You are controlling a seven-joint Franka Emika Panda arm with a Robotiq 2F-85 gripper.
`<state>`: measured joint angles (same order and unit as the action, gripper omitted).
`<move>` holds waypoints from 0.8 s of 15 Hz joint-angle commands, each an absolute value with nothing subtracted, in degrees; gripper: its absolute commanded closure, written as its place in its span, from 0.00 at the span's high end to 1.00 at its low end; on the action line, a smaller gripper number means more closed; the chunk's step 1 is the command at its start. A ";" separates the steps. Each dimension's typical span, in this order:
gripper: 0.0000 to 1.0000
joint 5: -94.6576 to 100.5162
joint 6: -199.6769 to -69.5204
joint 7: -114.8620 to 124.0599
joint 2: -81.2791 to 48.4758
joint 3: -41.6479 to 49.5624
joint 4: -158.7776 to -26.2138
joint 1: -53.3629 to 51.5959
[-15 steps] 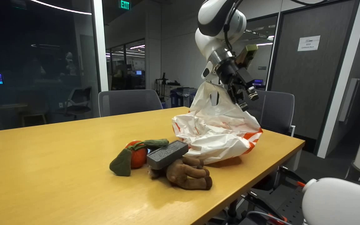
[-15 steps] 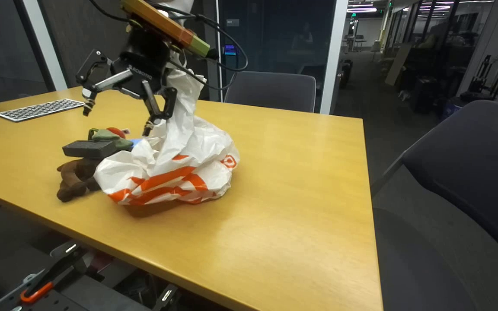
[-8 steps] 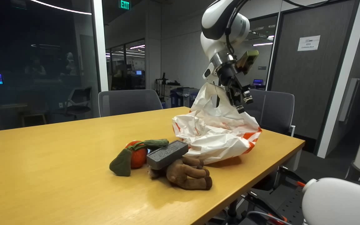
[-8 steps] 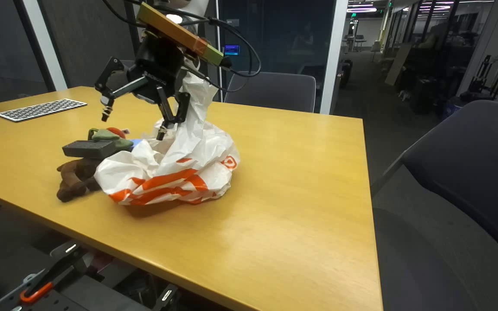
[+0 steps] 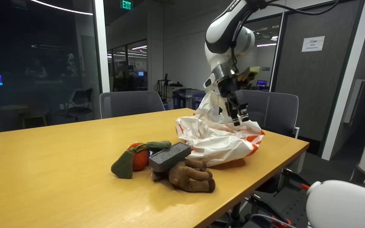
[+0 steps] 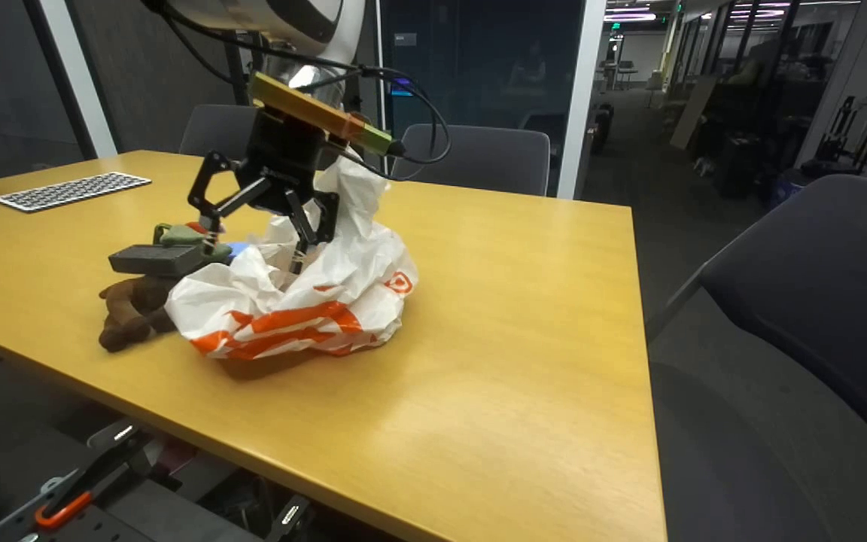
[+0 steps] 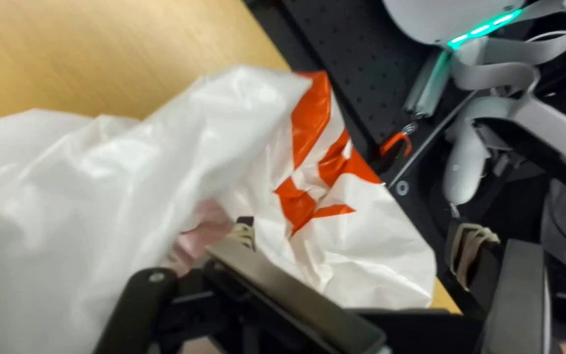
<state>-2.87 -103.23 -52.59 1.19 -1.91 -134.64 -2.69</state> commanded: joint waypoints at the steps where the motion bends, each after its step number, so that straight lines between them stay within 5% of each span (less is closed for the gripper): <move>1: 1.00 -1.22 -118.59 -51.41 2.06 -2.68 -139.53 -3.27; 12: 1.00 6.58 -150.80 -49.29 1.34 -1.83 -146.72 -2.32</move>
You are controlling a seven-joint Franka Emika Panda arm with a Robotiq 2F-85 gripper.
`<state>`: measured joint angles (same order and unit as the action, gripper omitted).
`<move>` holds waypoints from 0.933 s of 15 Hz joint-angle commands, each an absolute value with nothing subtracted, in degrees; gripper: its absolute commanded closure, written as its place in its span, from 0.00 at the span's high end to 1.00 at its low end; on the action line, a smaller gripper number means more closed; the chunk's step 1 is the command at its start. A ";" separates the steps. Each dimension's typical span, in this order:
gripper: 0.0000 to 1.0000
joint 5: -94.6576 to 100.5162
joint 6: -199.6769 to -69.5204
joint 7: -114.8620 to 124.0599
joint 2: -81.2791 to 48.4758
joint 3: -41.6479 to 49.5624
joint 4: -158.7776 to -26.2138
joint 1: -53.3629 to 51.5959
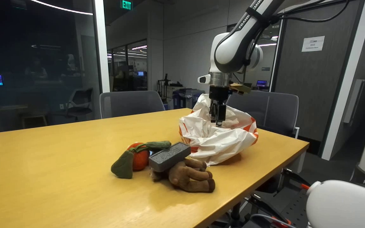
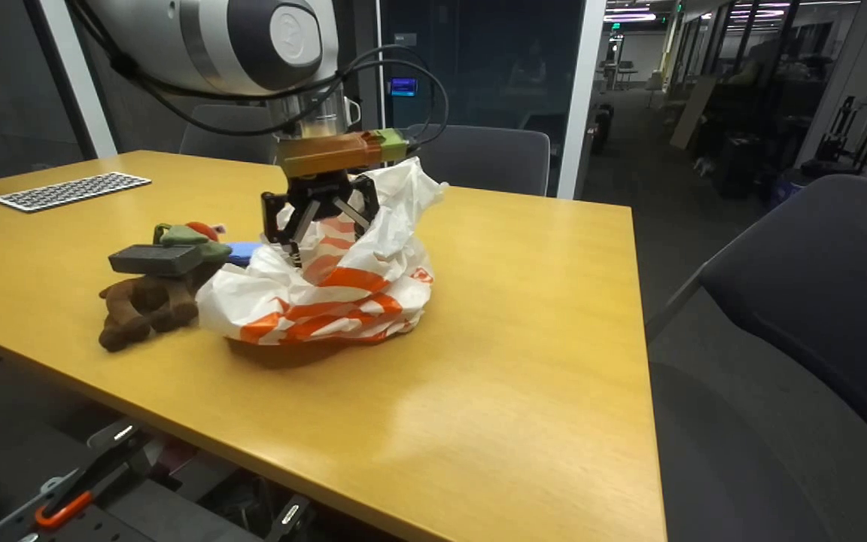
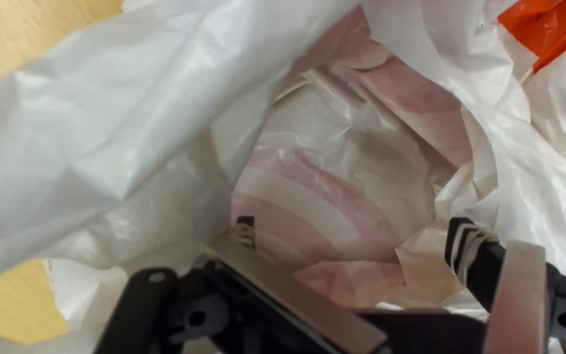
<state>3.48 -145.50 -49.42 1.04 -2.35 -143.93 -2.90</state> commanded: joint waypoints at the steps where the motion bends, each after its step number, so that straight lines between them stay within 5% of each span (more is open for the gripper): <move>1: 1.00 7.44 -150.95 -49.76 0.72 -1.51 -147.14 -2.00; 14: 1.00 -6.52 -144.07 -72.18 3.58 -4.25 -148.39 -4.49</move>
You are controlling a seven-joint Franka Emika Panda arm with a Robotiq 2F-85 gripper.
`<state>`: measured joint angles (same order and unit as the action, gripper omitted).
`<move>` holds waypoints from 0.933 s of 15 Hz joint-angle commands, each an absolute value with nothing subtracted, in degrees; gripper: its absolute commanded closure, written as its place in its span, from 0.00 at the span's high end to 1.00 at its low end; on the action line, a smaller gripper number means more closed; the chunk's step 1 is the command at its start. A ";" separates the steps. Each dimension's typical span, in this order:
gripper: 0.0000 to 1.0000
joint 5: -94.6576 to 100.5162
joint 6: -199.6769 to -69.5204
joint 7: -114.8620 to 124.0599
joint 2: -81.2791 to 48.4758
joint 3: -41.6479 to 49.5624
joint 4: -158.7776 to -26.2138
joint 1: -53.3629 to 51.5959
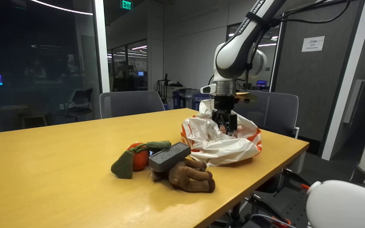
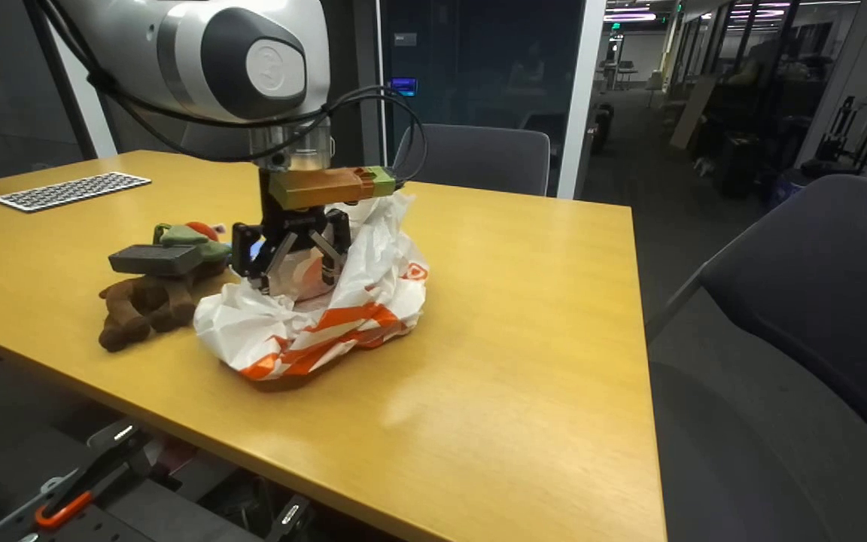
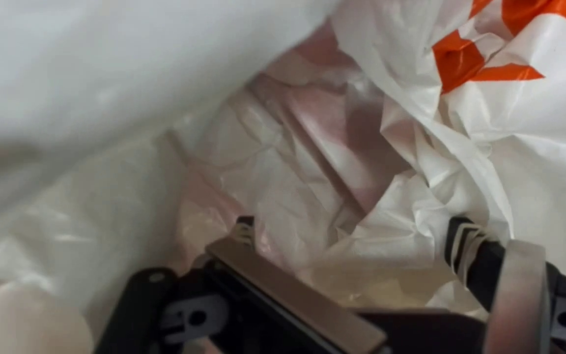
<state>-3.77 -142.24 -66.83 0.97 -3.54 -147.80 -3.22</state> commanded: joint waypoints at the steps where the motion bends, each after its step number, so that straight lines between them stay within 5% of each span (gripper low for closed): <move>1: 1.00 -6.76 -145.62 -72.52 2.76 -4.53 -147.76 -5.02; 14: 1.00 17.30 -168.36 -64.22 -15.57 -1.98 -139.93 -6.39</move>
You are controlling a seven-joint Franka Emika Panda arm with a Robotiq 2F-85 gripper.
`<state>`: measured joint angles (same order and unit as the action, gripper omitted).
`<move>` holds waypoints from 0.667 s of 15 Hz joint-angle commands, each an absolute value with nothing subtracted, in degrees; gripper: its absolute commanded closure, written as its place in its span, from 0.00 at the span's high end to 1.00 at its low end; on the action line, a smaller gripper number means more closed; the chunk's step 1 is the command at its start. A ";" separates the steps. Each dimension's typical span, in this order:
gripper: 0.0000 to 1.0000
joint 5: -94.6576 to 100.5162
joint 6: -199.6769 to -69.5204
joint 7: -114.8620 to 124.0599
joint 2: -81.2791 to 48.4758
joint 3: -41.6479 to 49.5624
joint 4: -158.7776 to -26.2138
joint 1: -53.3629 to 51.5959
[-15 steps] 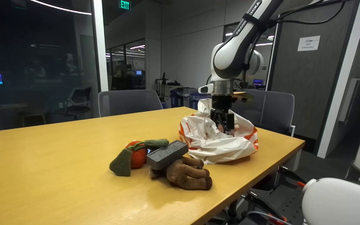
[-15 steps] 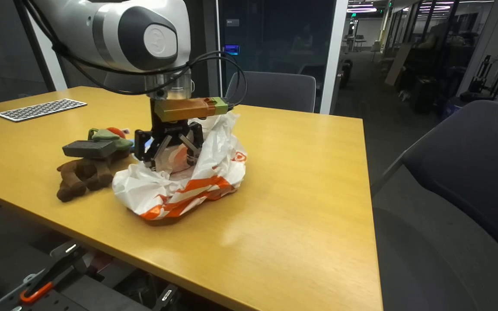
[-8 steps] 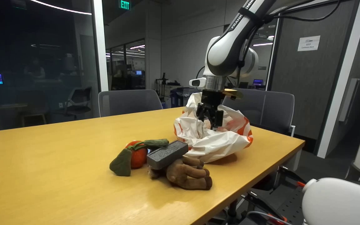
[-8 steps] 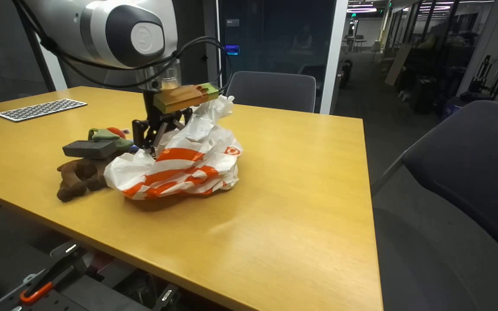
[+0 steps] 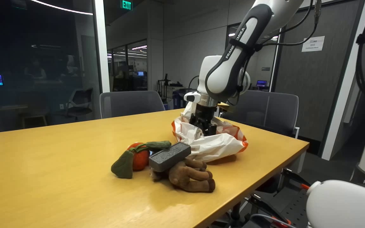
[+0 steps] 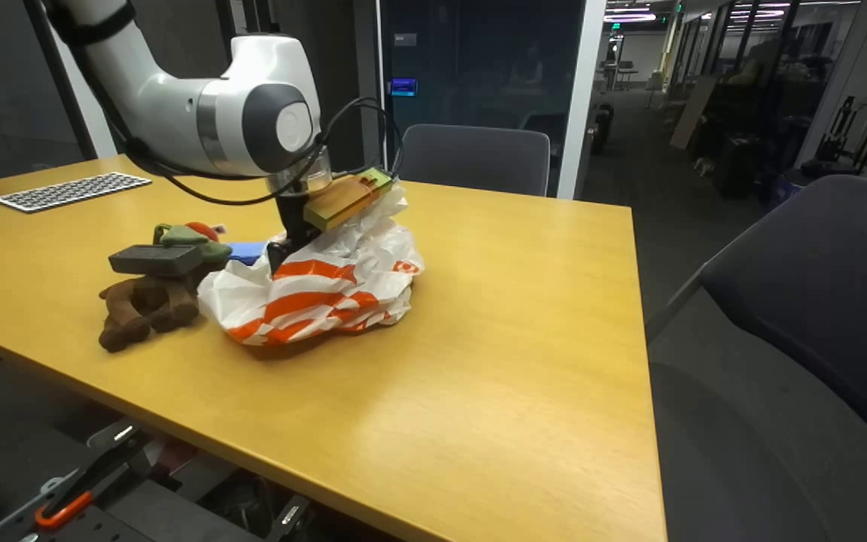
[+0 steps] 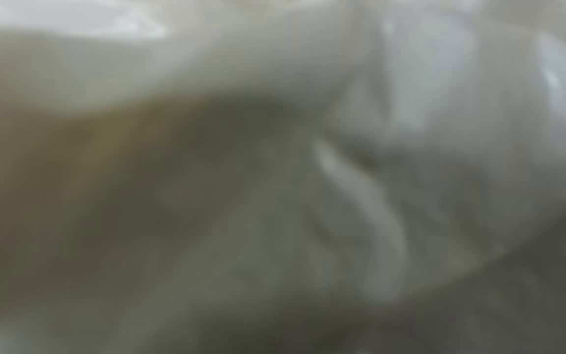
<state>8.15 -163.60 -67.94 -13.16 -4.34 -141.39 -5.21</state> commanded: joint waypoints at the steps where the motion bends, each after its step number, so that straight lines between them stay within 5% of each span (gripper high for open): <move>1: 1.00 23.35 -170.16 -61.44 -15.23 0.59 -140.08 -8.09; 10: 1.00 30.84 -168.96 -58.01 -16.23 3.56 -137.48 -11.99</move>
<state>30.92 -169.21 -58.44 -14.71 3.73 -139.37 -11.48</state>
